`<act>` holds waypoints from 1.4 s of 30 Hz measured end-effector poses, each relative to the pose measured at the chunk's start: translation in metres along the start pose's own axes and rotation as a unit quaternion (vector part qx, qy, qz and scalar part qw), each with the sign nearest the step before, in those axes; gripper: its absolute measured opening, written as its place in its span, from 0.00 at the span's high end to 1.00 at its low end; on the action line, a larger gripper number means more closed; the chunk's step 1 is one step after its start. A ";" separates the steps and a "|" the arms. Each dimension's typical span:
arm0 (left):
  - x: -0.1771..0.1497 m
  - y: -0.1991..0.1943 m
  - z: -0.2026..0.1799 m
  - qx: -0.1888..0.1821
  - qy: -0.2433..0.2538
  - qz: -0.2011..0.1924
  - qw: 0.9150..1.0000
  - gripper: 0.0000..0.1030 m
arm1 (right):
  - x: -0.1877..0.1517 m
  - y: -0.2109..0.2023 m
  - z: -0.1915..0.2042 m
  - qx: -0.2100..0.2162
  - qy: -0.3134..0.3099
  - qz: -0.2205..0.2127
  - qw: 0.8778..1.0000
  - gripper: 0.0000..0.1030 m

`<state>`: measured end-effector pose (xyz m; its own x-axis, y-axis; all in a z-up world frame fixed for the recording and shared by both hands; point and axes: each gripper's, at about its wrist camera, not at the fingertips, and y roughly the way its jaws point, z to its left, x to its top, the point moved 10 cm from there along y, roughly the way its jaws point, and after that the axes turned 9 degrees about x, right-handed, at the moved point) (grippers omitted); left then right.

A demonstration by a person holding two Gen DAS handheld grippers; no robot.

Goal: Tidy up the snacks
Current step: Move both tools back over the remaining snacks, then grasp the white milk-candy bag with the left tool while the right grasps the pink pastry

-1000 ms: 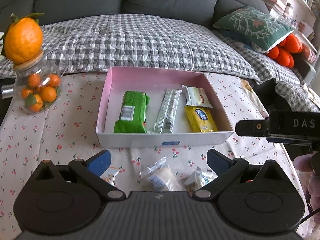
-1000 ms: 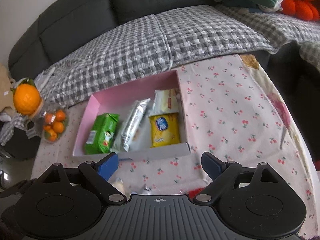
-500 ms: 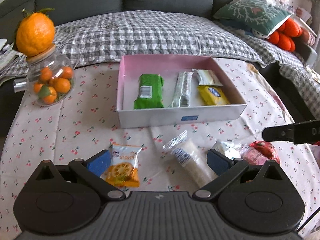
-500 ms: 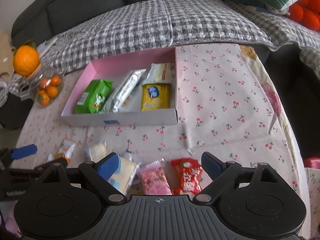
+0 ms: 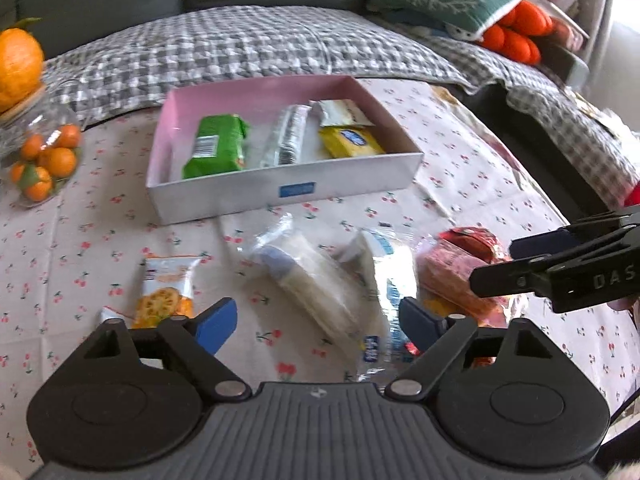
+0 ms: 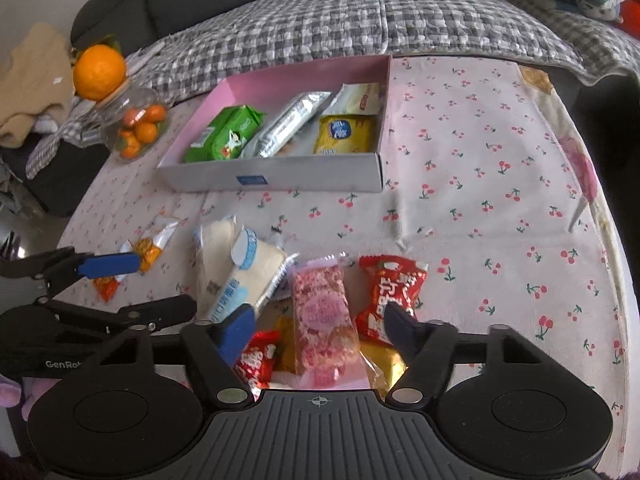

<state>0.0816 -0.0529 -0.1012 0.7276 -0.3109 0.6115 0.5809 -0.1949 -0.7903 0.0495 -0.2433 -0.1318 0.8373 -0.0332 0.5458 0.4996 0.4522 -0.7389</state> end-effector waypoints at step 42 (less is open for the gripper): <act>-0.004 0.029 -0.064 -0.007 0.140 0.002 0.990 0.59 | -0.014 0.018 -0.014 -0.020 0.011 0.042 0.999 0.65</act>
<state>0.0718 -0.1170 -0.1290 0.5986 -0.5574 0.5752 0.5715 -0.2060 -0.7943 0.0500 -0.2474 -0.1587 0.8815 -0.0164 0.4720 0.4349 0.4178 -0.7977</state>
